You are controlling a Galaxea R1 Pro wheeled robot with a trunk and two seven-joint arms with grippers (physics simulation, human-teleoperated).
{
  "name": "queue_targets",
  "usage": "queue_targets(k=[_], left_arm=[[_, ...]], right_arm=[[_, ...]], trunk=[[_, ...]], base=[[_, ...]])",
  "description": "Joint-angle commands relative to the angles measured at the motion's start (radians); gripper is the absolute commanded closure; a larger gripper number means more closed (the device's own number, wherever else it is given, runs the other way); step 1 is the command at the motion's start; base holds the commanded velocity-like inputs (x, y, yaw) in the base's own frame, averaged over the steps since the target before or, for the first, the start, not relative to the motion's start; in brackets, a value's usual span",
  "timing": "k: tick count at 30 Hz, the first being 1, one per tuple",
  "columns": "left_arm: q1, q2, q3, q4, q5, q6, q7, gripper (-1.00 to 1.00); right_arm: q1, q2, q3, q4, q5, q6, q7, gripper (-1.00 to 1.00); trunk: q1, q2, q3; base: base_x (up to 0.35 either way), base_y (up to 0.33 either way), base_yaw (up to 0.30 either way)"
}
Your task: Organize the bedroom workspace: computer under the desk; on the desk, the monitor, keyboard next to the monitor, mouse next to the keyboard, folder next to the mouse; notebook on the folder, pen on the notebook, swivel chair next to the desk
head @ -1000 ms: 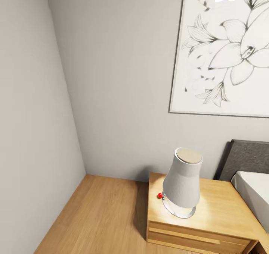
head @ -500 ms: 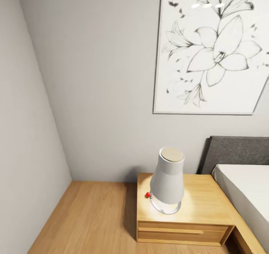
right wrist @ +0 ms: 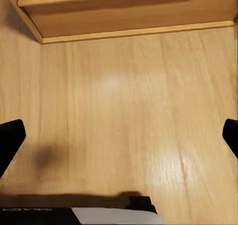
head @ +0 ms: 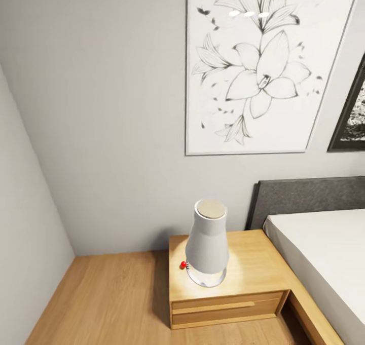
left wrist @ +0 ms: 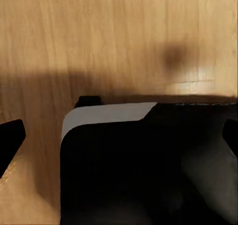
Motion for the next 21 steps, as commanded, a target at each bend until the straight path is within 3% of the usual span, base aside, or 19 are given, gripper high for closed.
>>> queue_targets(k=[1, 5, 10, 14, 16, 18, 21], left_arm=[[0.001, -0.007, 0.000, -0.066, 0.000, 0.000, 0.002, -1.00], [0.001, -0.016, 0.000, -0.160, 0.002, 0.000, 0.003, -1.00], [0.000, -0.018, -0.001, -0.222, 0.035, -0.001, 0.002, -1.00], [0.000, -0.011, 0.000, -0.217, 0.048, -0.001, 0.002, -1.00], [0.000, 0.004, 0.000, -0.192, 0.054, -0.004, 0.002, -1.00], [0.001, 0.019, 0.001, -0.177, 0.064, -0.024, 0.000, -1.00], [0.001, 0.027, 0.002, -0.163, 0.111, -0.099, 0.000, -1.00]], right_arm=[[-0.001, 0.002, 0.000, -0.022, -0.002, -0.005, -0.001, -1.00], [-0.021, 0.002, 0.000, -0.076, -0.002, -0.007, -0.001, -1.00], [-0.107, -0.002, -0.002, -0.118, -0.003, -0.008, -0.001, -1.00], [-0.132, -0.005, -0.004, -0.107, -0.004, -0.017, -0.001, -1.00], [-0.140, -0.004, -0.004, -0.083, -0.004, -0.038, -0.001, -1.00], [-0.145, -0.001, -0.002, -0.056, -0.004, -0.066, -0.001, -1.00], [-0.148, 0.004, 0.001, -0.003, -0.003, -0.106, -0.001, -1.00]], trunk=[[-0.004, 0.007, 0.002], [-0.019, 0.035, 0.012], [-0.038, 0.070, 0.022], [-0.054, 0.098, 0.033], [-0.061, 0.112, 0.039], [-0.069, 0.126, 0.045], [-0.081, 0.147, 0.054]], base=[[0.000, 0.000, -0.265], [0.000, 0.000, -0.231], [0.000, 0.000, -0.184], [0.000, 0.000, -0.223], [0.000, 0.000, -0.247], [0.000, 0.000, -0.260], [0.000, 0.000, -0.278]])
